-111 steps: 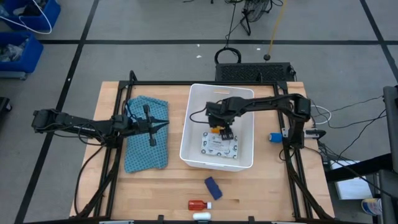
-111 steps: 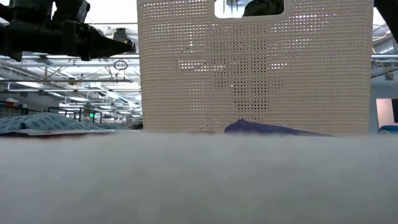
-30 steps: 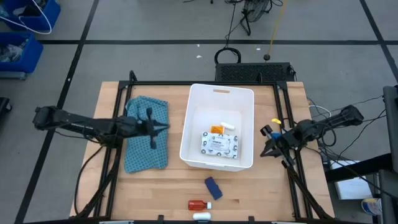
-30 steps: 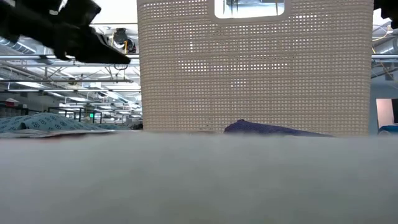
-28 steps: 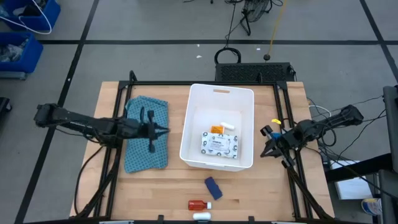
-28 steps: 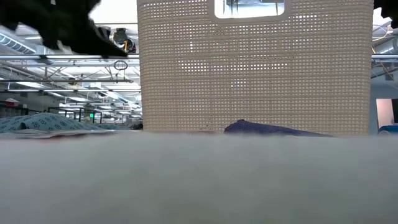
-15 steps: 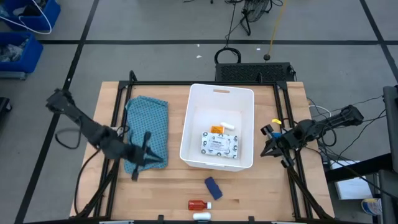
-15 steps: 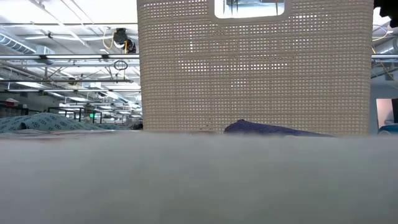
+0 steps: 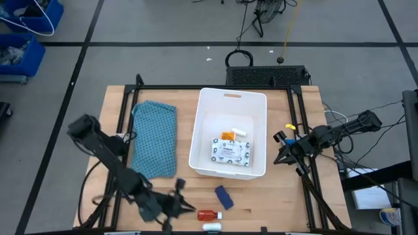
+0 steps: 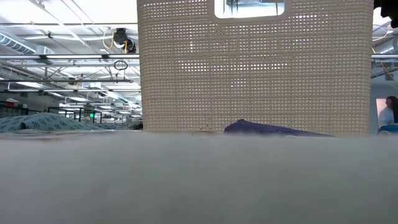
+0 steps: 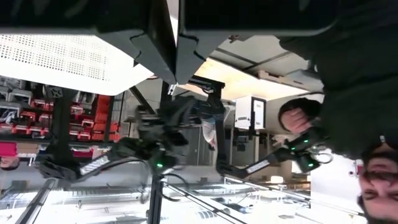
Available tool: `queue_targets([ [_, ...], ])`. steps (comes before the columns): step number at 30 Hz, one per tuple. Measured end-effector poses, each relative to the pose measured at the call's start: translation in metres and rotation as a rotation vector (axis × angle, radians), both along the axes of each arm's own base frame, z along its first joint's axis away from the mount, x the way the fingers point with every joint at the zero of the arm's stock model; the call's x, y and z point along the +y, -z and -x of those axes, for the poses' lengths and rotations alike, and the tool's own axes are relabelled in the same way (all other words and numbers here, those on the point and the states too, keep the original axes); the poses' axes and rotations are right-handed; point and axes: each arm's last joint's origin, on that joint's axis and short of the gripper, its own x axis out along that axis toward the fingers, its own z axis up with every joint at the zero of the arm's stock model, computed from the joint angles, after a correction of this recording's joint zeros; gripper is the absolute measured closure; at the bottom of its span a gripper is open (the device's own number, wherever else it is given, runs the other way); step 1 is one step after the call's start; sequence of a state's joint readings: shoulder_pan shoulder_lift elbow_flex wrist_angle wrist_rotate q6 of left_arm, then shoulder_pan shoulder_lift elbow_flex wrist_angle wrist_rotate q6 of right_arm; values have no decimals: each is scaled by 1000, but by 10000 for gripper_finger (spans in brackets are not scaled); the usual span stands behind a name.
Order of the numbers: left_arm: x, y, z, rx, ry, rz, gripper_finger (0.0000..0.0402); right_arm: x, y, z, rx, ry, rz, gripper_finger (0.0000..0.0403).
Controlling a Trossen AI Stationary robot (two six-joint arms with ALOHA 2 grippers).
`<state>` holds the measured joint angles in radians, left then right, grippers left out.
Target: Pick & place medical supplies in basket/bin
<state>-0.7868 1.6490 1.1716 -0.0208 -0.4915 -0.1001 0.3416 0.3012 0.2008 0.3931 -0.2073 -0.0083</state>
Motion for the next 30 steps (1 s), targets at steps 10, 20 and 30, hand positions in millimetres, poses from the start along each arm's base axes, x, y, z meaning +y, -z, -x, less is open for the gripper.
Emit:
queue_targets([
  [10,-28,29,-68,160,-76,-100,347,0,-1,0,2,-9,-33,403],
  [20,-17,41,-85,409,-87,-46,183,0,-1,0,26,-26,-65,403],
  [30,-20,55,-76,510,-70,-101,107,1,0,0,39,-47,-56,403],
])
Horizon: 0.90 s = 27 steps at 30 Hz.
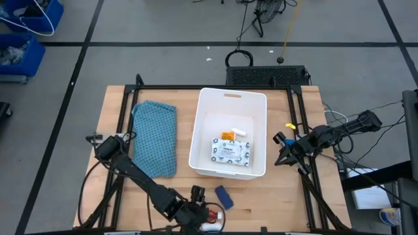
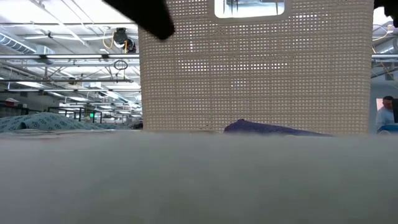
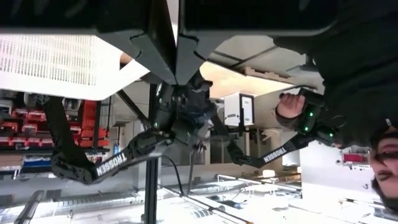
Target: Pick & place medical supplies in basket/bin
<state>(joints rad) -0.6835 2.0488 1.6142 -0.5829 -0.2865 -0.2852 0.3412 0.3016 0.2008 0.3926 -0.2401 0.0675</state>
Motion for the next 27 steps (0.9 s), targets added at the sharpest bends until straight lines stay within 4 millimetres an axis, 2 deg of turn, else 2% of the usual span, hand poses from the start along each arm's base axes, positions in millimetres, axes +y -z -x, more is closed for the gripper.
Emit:
queue_targets([
  [4,-4,-3,3,-9,11,18,112,0,1,0,7,0,2,403],
  [11,-15,6,0,-31,52,45,126,0,1,0,15,1,4,403],
  [22,-18,11,1,-25,59,36,78,0,2,0,28,-2,-9,403],
  [27,-19,29,0,16,84,-21,73,0,2,0,28,-2,-9,403],
])
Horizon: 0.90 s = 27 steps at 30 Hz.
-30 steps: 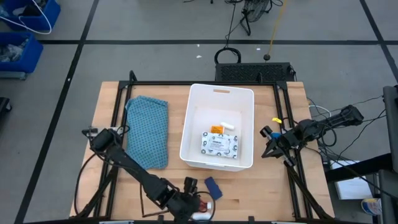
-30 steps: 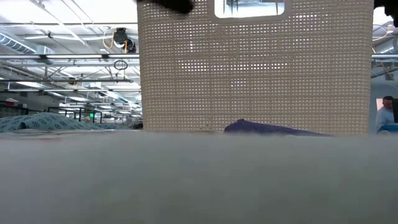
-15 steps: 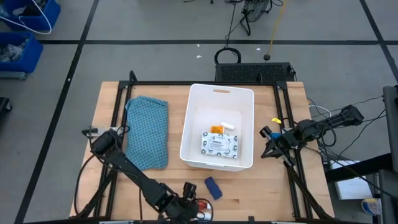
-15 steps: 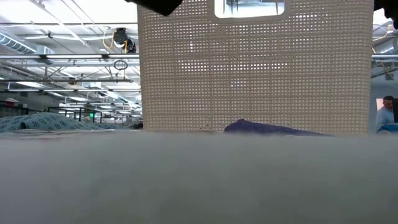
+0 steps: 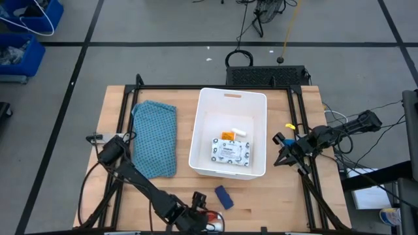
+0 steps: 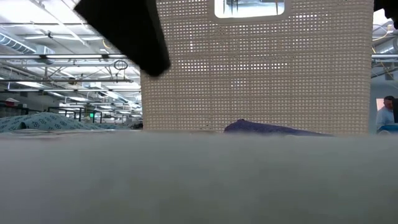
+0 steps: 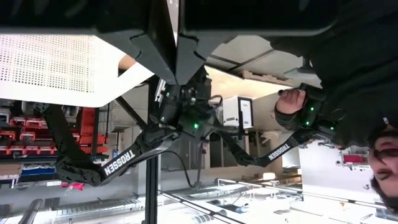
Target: Pick & place medical supplies in basket/bin
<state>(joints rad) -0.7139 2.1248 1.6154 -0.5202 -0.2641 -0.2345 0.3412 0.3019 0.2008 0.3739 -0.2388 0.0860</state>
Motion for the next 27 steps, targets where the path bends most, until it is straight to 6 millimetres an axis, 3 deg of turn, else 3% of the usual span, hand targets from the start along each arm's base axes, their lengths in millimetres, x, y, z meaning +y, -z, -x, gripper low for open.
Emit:
queue_targets([
  [13,3,5,-3,21,16,4,73,0,1,0,6,0,2,403],
  [21,3,39,-10,86,42,-32,73,0,1,0,13,-1,5,403],
  [27,6,46,-15,111,46,-5,73,0,1,0,14,-1,5,403],
])
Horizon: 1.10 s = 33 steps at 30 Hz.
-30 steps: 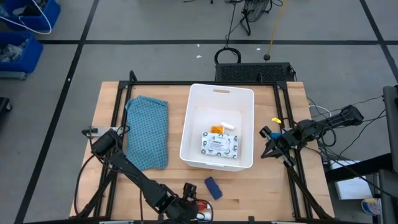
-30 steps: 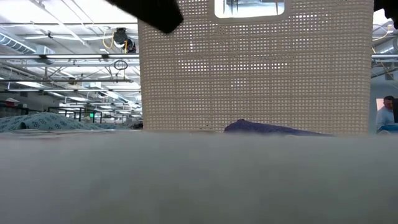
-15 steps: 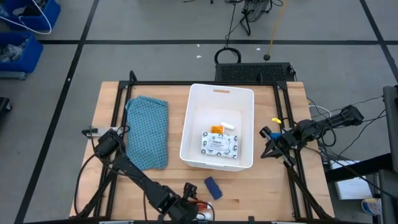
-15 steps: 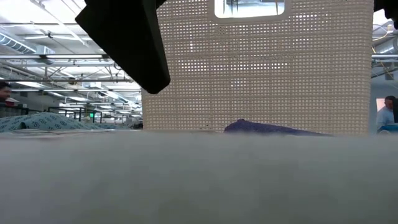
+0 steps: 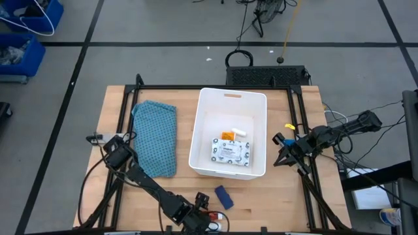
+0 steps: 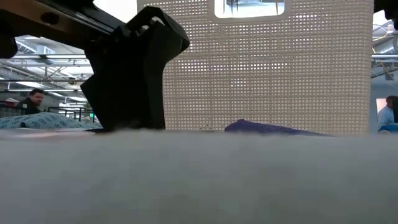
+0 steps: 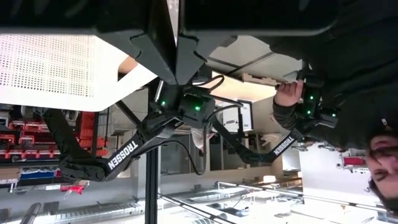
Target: Pick & place medical supplies in basket/bin
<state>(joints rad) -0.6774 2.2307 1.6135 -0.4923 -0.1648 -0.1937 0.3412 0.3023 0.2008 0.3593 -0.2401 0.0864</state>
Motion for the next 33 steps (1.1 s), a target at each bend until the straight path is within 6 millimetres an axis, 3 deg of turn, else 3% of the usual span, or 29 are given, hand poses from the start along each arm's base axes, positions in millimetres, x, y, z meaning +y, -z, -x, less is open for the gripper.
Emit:
queue_targets([
  [7,5,0,-6,13,3,55,82,0,1,0,13,-1,1,403],
  [16,6,1,-7,35,-5,78,199,0,1,0,26,-4,-17,403],
  [19,6,2,-6,38,-10,76,220,0,1,0,27,-4,-17,403],
  [28,9,-5,-4,27,-7,38,199,0,1,0,26,-4,-17,403],
  [33,15,-21,-1,2,-20,-12,210,0,1,0,30,-6,-23,403],
])
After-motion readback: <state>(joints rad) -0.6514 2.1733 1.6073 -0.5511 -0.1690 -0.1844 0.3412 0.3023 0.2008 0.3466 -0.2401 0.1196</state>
